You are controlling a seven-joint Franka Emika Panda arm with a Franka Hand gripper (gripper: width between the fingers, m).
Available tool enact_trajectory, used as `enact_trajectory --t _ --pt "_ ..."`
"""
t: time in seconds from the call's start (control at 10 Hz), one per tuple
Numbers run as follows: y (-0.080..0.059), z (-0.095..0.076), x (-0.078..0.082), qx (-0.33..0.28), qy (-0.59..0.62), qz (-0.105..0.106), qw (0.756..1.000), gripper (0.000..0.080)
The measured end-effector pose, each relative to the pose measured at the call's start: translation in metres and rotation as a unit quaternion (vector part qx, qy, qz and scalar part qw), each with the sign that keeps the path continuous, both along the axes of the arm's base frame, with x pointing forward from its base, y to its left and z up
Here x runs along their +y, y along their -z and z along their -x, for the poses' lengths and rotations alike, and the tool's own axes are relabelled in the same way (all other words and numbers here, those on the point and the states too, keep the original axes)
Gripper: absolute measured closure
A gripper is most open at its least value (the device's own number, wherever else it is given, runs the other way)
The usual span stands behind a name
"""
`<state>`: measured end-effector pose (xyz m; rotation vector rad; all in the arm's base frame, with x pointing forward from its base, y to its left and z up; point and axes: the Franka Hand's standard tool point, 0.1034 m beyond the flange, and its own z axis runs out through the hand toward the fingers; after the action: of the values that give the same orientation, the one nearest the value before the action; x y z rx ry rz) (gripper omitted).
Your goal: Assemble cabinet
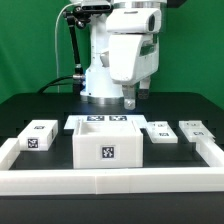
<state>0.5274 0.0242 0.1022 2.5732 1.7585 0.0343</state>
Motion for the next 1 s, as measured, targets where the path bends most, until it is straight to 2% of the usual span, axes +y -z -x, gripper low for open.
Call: enact_trajectory --t 0.2,0.3,0.4,0.5,0.6,0.9,1.0 --pt "0.000 0.000 0.000 -0.004 -0.014 0.001 1.000 0.0002" --pt "0.003 0.004 -0.001 -0.032 -0.097 0.010 0.995 0.0002" --pt "0.008 0.016 -0.002 -0.022 -0.145 0.017 0.989 0.0002" --pt "0.009 0.017 -0.003 -0.021 -0.147 0.017 0.989 0.0002" --pt "0.011 0.020 -0.013 -0.016 -0.149 0.018 0.989 0.0002" --pt "0.013 0.021 -0.014 -0.014 -0.148 0.018 0.989 0.0002" --pt "0.015 0.029 -0.017 -0.009 -0.159 0.019 0.987 0.0002"
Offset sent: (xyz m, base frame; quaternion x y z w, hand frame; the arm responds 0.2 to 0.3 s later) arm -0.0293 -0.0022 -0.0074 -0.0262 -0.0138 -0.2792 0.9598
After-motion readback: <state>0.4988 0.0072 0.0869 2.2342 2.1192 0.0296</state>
